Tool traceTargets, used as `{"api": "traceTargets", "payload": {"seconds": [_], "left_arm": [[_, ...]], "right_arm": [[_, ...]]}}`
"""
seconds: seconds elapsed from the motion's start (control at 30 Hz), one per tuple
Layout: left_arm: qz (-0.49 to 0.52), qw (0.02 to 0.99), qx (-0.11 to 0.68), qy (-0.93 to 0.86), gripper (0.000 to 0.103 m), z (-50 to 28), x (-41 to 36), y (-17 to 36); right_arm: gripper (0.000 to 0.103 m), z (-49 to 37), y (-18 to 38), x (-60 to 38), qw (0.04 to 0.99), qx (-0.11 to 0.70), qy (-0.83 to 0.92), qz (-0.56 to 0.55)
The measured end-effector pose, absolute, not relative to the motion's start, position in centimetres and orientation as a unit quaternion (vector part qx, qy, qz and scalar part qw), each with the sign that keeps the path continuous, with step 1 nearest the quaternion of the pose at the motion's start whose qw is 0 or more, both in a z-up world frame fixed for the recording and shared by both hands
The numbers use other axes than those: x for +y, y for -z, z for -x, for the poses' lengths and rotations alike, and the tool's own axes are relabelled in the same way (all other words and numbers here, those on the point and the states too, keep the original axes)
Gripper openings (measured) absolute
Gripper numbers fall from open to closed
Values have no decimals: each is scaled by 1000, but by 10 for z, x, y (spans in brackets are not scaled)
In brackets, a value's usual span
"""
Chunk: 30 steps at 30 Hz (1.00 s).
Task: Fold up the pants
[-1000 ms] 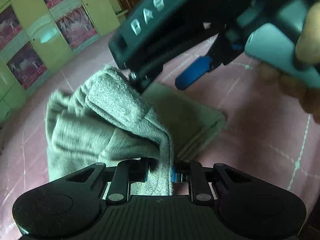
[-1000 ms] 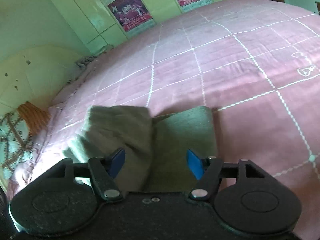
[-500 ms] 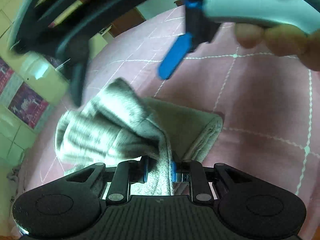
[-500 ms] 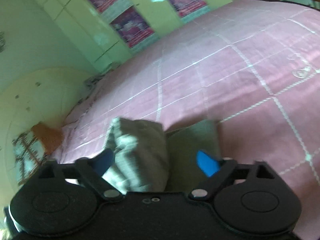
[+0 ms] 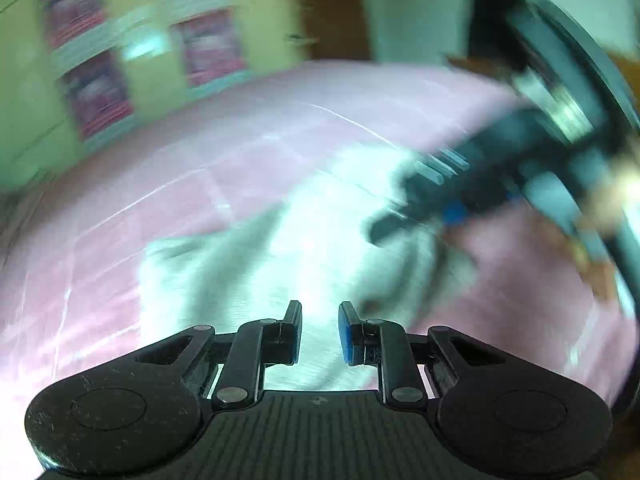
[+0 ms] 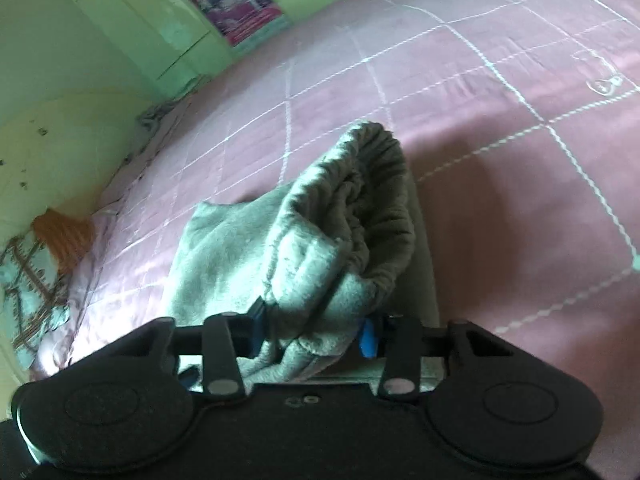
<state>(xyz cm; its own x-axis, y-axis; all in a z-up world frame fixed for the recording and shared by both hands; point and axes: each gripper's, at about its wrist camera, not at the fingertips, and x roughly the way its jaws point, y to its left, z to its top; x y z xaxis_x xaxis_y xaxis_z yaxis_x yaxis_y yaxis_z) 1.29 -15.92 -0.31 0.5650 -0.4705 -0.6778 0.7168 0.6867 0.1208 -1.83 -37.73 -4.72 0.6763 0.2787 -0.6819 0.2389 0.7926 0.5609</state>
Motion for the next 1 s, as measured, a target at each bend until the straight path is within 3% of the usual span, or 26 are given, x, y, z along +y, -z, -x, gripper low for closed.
{"api": "traceTargets", "payload": {"seconds": [0.3, 0.47, 0.53, 0.67, 0.77, 0.87, 1.0], "left_arm": [[-25, 887, 392, 243, 20, -93, -101, 8], [-28, 855, 461, 237, 20, -96, -105, 66], [-29, 859, 454, 235, 20, -91, -107, 73], [-14, 861, 449, 239, 20, -91, -103, 52], [-10, 864, 440, 246, 20, -96, -105, 40], [-25, 860, 444, 249, 20, -112, -121, 40], [-30, 843, 476, 249, 20, -139, -141, 55]], "right_arm": [[36, 6, -8, -356, 906, 283, -85, -304], [36, 23, 67, -377, 862, 389, 2, -326], [38, 35, 79, -384, 853, 396, 16, -340], [49, 40, 57, -380, 870, 395, 12, -294], [50, 48, 28, -383, 898, 357, 34, -257], [45, 36, 4, -371, 922, 321, 15, -217], [32, -8, 4, -343, 925, 344, -29, -162]]}}
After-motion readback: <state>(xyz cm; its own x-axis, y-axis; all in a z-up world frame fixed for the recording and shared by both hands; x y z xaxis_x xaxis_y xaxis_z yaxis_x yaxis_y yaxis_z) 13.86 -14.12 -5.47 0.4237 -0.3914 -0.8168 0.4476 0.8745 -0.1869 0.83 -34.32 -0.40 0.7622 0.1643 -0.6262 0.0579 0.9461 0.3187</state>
